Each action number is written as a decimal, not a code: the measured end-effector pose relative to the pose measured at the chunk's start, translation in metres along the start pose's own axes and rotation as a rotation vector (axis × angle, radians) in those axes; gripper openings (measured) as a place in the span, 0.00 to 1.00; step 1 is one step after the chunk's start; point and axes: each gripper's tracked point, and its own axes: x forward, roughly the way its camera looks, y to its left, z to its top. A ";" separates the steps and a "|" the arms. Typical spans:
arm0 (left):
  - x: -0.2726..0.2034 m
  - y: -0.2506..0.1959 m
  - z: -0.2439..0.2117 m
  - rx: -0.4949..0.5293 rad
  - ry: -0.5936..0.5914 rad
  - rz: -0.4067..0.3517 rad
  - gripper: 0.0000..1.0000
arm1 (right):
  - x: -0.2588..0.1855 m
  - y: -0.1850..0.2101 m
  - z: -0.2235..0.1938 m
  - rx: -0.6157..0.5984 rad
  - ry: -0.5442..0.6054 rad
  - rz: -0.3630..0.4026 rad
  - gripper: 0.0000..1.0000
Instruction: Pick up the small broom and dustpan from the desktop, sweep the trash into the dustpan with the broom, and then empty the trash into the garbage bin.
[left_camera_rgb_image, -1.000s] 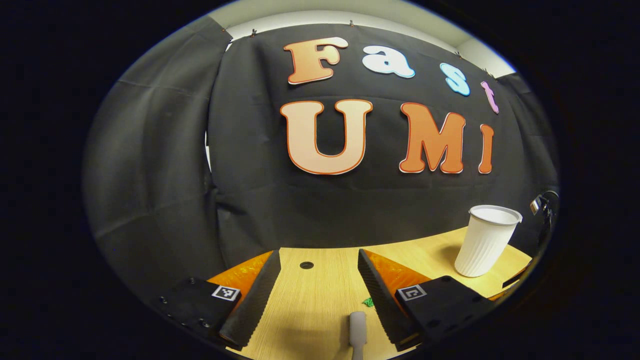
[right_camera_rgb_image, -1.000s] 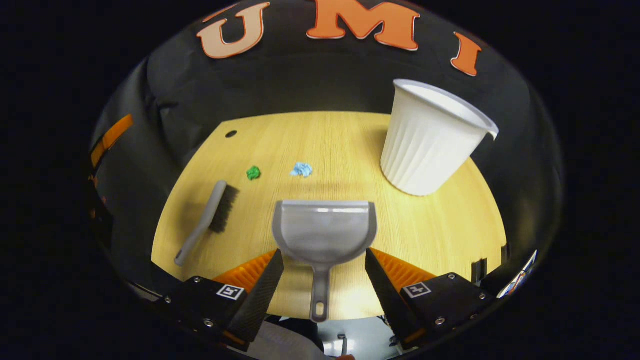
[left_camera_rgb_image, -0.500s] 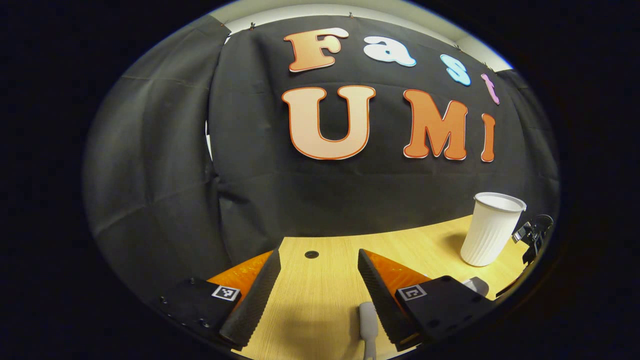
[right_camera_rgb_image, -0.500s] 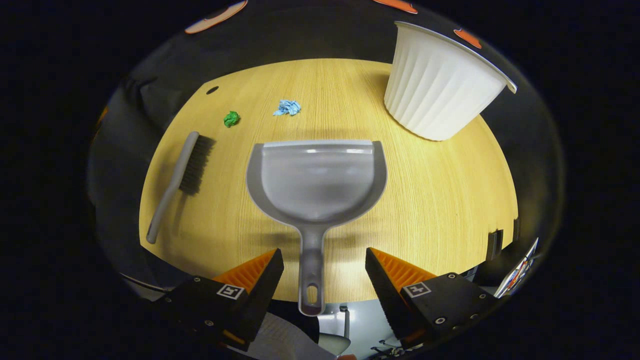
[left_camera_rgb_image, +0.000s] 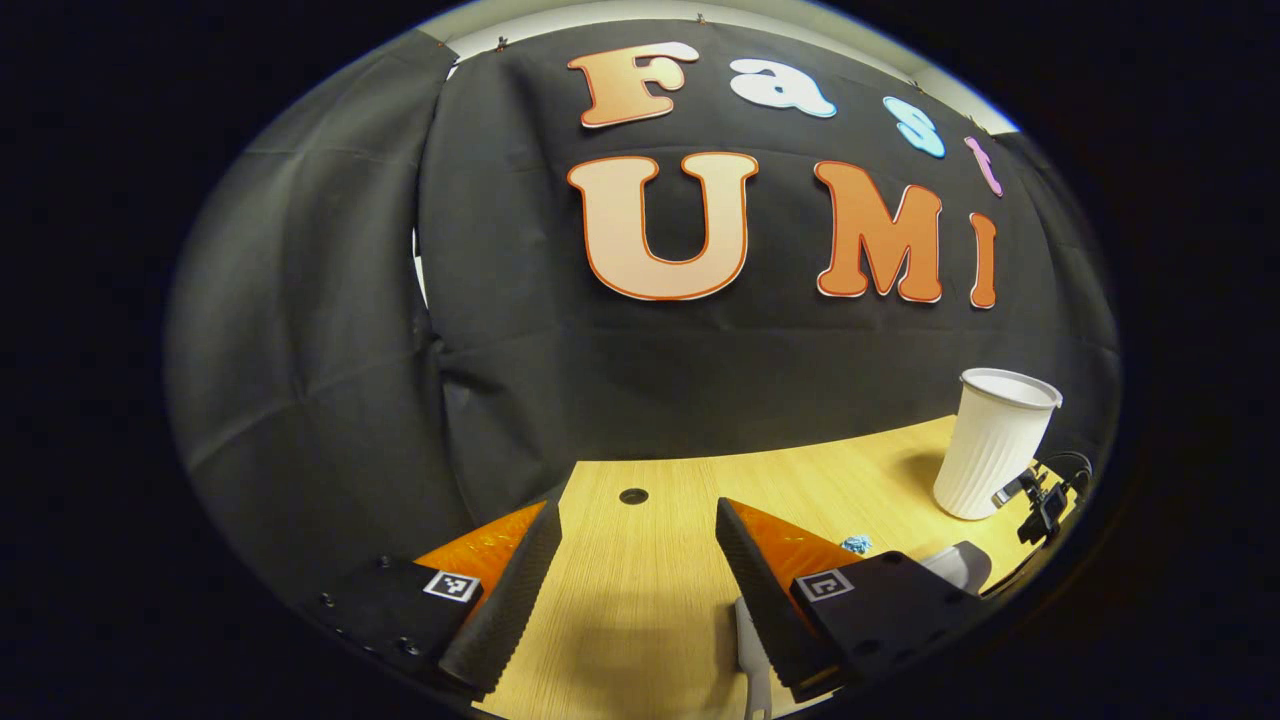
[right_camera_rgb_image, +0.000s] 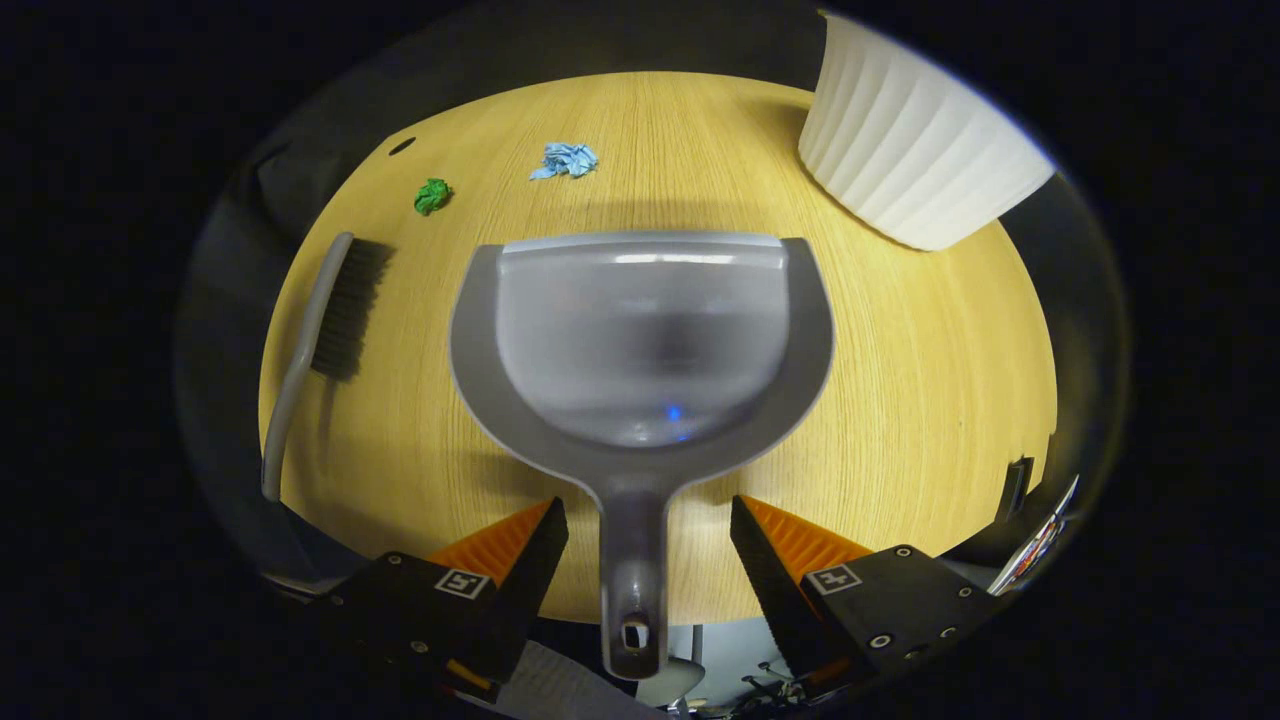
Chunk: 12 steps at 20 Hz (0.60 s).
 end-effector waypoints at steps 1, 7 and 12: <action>0.002 -0.001 -0.002 -0.003 0.007 -0.001 0.96 | 0.003 0.001 0.001 -0.004 0.002 0.000 0.97; 0.007 -0.012 -0.011 -0.018 0.036 -0.022 0.99 | 0.014 0.002 0.001 0.018 0.036 -0.002 0.53; 0.013 -0.035 -0.025 -0.006 0.091 -0.052 0.98 | 0.016 0.004 0.004 0.029 0.041 0.009 0.29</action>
